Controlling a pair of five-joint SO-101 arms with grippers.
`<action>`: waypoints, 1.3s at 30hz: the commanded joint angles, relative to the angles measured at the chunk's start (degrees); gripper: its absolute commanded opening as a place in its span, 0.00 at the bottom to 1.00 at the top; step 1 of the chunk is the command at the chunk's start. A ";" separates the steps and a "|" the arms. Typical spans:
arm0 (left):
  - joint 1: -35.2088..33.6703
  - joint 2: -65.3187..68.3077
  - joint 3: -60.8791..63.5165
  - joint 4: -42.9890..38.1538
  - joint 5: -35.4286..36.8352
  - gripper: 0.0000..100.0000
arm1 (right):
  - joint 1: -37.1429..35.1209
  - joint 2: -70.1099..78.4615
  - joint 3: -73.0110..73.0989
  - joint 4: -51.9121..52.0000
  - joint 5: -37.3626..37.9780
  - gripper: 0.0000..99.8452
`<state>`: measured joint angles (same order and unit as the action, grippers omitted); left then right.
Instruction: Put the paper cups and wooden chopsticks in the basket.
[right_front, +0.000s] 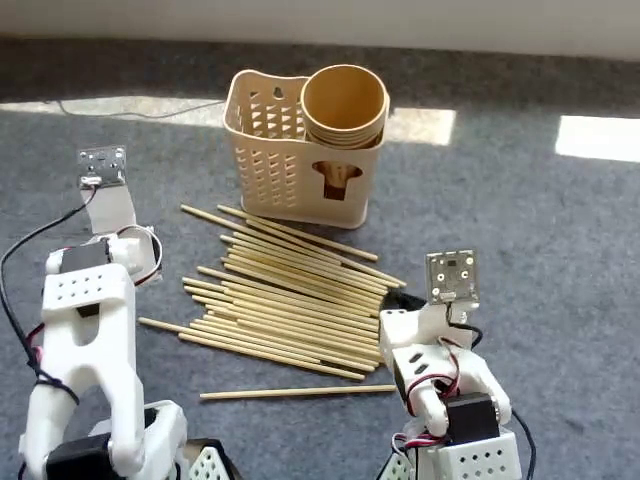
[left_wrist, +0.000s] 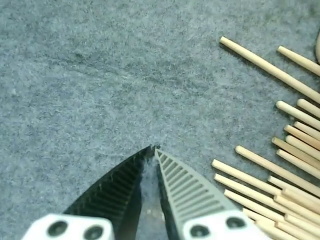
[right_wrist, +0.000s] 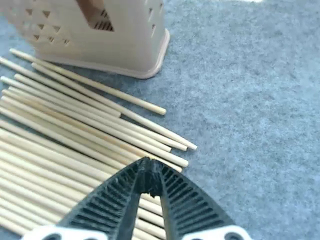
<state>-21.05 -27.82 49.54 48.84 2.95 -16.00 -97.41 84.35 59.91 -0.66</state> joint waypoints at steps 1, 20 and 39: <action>-1.36 -2.59 -0.04 -1.41 1.67 0.01 | -4.26 0.22 -5.41 4.88 3.34 0.01; -1.71 -2.86 3.21 -5.01 1.93 0.01 | -24.13 35.82 -28.79 13.14 7.91 0.02; -9.36 -2.51 3.21 -7.12 2.02 0.01 | -49.54 62.73 -34.68 -0.48 7.56 0.15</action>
<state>-29.67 -28.62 53.05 42.68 4.53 -62.86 -37.19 52.35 62.37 6.46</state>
